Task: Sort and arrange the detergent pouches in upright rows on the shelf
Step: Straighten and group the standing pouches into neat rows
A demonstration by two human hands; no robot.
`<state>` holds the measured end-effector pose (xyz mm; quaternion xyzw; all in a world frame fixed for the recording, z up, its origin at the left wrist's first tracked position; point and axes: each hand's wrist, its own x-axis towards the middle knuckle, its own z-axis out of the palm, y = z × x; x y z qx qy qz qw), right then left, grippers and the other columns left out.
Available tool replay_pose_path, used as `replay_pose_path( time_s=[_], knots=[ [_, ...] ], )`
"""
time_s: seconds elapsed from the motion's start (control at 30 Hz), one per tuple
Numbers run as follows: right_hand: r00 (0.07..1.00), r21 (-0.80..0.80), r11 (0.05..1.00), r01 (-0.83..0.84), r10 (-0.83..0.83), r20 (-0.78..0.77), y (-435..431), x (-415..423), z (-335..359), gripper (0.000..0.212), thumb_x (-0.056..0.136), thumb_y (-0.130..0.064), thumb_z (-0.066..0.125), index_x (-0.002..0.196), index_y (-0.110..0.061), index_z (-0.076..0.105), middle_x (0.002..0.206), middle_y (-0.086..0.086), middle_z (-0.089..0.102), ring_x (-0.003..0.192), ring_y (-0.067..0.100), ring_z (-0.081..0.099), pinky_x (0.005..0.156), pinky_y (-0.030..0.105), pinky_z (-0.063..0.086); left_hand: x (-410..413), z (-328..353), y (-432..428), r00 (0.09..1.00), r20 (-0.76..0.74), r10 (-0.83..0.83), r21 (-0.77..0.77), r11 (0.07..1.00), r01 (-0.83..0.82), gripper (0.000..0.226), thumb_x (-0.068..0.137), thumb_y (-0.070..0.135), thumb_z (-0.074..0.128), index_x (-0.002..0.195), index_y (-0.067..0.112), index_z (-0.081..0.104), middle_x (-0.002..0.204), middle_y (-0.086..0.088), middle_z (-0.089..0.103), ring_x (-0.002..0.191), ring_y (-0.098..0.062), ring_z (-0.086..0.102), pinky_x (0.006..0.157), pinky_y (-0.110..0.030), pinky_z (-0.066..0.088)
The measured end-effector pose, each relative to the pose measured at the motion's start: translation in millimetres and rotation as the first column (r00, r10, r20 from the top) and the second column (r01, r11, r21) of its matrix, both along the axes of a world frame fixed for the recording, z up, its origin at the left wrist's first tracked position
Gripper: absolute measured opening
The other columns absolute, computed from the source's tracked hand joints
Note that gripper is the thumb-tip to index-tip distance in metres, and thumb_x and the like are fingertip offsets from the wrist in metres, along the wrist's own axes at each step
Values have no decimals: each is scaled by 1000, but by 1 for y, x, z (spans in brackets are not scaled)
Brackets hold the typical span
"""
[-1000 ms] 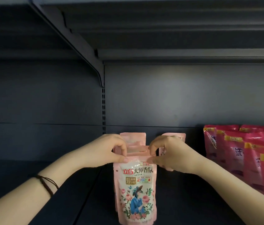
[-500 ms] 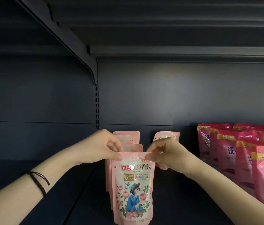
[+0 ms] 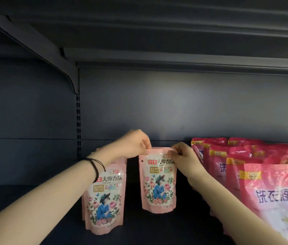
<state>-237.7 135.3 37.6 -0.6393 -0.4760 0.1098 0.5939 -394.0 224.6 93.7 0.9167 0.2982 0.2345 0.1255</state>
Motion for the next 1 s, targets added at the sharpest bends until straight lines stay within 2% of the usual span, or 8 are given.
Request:
replay_pose_path(
  time_s=[0.1,0.23,0.47,0.6,0.7,0.77,0.83,1.0],
  knots=[
    [998,-15,998,56,-57,-38,16,11,-14,13,93,-5,51,82,-10,53,87,5,57,84,20,54,73,33,45,22,-9,12,998,-65,22,34,999,-20,9,85,7,69,91,13,71,88,-3,72,81,-14,67,71,-24,52],
    [993,-30,996,85,-87,-76,30,22,-28,13,94,-4,47,85,-10,53,89,6,58,88,23,57,77,39,49,42,-20,25,994,-96,54,53,997,-49,16,86,5,66,80,20,65,72,8,58,78,-16,62,75,-31,53],
    [992,11,993,115,-114,-58,45,33,-33,12,94,-3,45,89,-8,54,87,3,57,91,25,57,81,41,49,56,-27,35,993,-84,88,103,992,-79,14,87,5,64,84,19,65,86,2,61,81,-16,61,76,-33,53],
    [982,-56,989,139,-130,137,45,35,-30,13,94,-7,47,103,-7,58,101,6,59,96,24,58,79,31,47,49,-29,38,994,-73,87,98,992,-80,13,85,10,68,97,14,69,102,-5,68,88,-19,64,83,-37,55],
    [907,-84,982,168,-121,404,36,33,-16,35,88,-8,53,122,-11,55,121,12,49,106,26,50,91,35,45,27,-19,36,997,-70,32,101,995,-25,22,84,11,69,105,16,68,100,0,69,85,-12,63,85,-34,54],
    [822,-38,991,129,-85,563,27,25,-3,36,84,-8,57,120,-14,59,122,9,49,112,28,48,95,40,44,1,-9,34,996,-85,7,118,993,3,18,82,14,71,98,22,70,89,10,68,82,-7,64,83,-32,55],
    [748,-26,999,23,-1,664,19,13,9,26,84,-8,59,109,-15,64,117,6,52,108,24,52,93,36,44,-29,-2,31,993,-118,5,136,991,11,14,82,18,70,89,31,70,82,16,68,80,0,64,81,-30,55],
    [575,-163,976,-146,218,788,13,-30,28,19,87,-22,63,106,-22,65,109,-5,59,97,13,58,86,32,49,-100,4,23,973,-219,68,154,987,-34,5,83,42,66,88,41,68,90,21,65,85,7,60,80,-27,53]
  ],
)
